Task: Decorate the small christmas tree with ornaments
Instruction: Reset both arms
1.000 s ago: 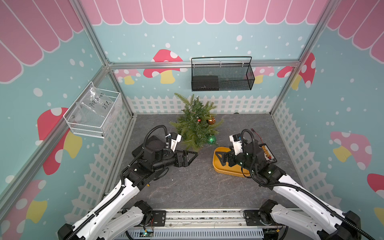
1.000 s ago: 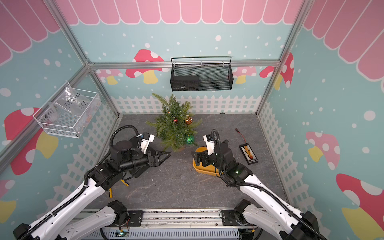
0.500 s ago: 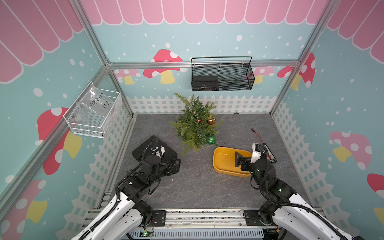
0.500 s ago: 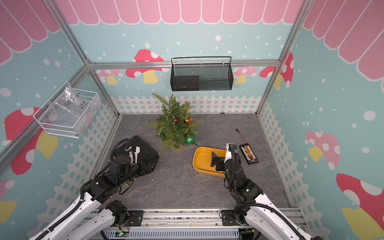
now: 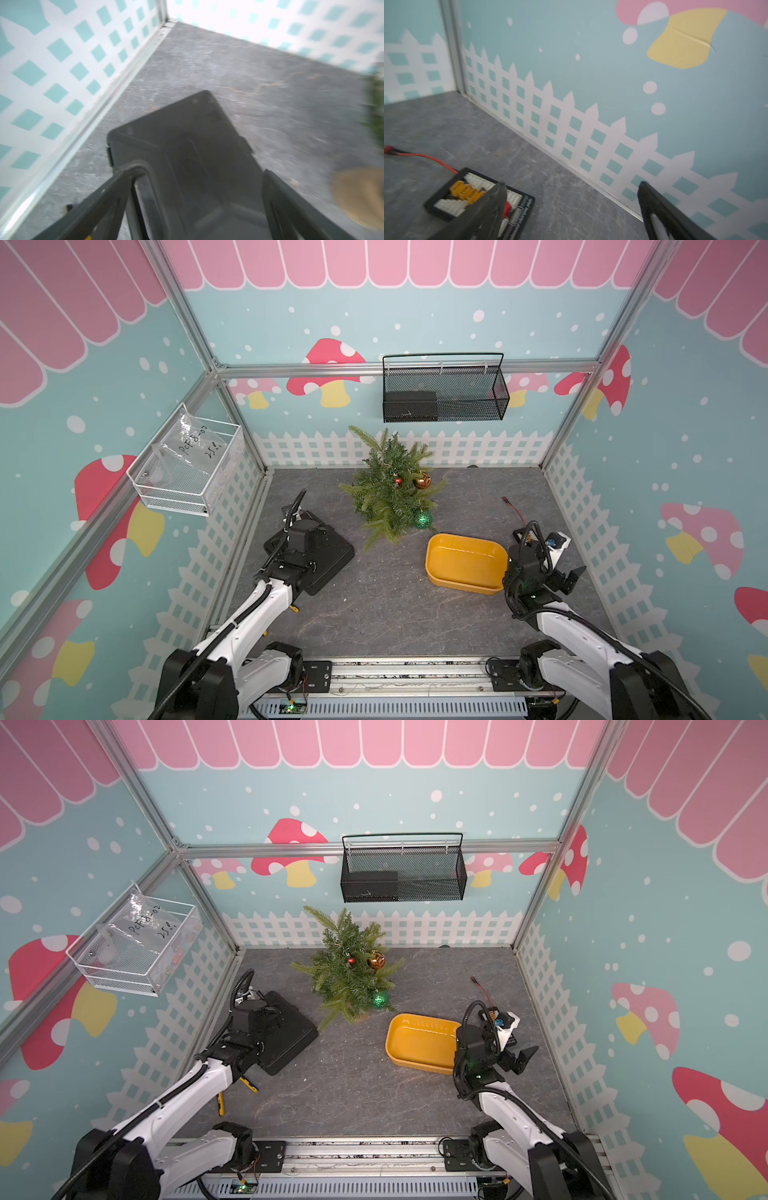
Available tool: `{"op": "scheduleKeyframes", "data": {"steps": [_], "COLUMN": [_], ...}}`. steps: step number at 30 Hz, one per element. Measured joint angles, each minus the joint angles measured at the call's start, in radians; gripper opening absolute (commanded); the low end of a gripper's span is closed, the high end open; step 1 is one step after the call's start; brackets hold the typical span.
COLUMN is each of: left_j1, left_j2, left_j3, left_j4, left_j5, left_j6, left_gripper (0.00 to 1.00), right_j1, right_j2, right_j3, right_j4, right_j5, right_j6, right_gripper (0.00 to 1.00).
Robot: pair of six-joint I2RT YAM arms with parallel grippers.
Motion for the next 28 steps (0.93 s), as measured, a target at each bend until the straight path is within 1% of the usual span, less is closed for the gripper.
{"op": "scheduleKeyframes", "data": {"steps": [2,5,6,9,12,13,14,15,16,17,19,22,28], "left_j1": [0.049,0.098,0.103,0.103,0.104,0.104,0.103,0.104,0.105,0.105,0.106,0.105,0.103], "left_j2": [0.086,0.158,0.174,0.198,0.209,0.219,0.246,0.296,0.352,0.393,0.402,0.404,0.404], "left_j3": [-0.023,-0.118,-0.146,-0.211,-0.229,-0.237,-0.260,-0.290,-0.314,-0.329,-0.323,-0.267,-0.252], "left_j4": [0.101,0.277,0.317,0.480,0.610,0.674,0.787,0.917,1.013,1.030,1.021,1.017,1.023], "left_j5": [-0.008,-0.011,-0.006,0.013,0.053,0.070,0.085,0.091,0.096,0.103,0.110,0.112,0.111], "left_j6": [0.026,0.065,0.082,0.124,0.167,0.180,0.192,0.203,0.215,0.222,0.224,0.234,0.249], "left_gripper": [0.99,0.99,0.99,1.00,1.00,1.00,1.00,1.00,1.00,1.00,0.99,0.99,0.99], "right_j1": [-0.020,-0.058,-0.082,-0.140,-0.186,-0.204,-0.220,-0.235,-0.246,-0.257,-0.269,-0.271,-0.268], "right_j2": [0.086,0.159,0.180,0.243,0.336,0.370,0.413,0.447,0.454,0.450,0.451,0.446,0.454], "right_j3": [-0.064,-0.142,-0.167,-0.184,-0.187,-0.190,-0.192,-0.192,-0.186,-0.173,-0.140,-0.119,-0.057], "right_j4": [0.142,0.401,0.496,0.663,0.831,0.875,0.927,0.956,0.941,0.926,0.930,0.931,0.857], "right_j5": [0.006,-0.046,-0.080,-0.185,-0.295,-0.336,-0.373,-0.406,-0.434,-0.460,-0.489,-0.520,-0.595], "right_j6": [-0.039,-0.106,-0.126,-0.180,-0.207,-0.211,-0.218,-0.221,-0.220,-0.217,-0.218,-0.217,-0.235], "right_gripper": [1.00,1.00,0.99,0.99,0.99,1.00,0.99,1.00,0.99,0.99,1.00,0.99,1.00]}}
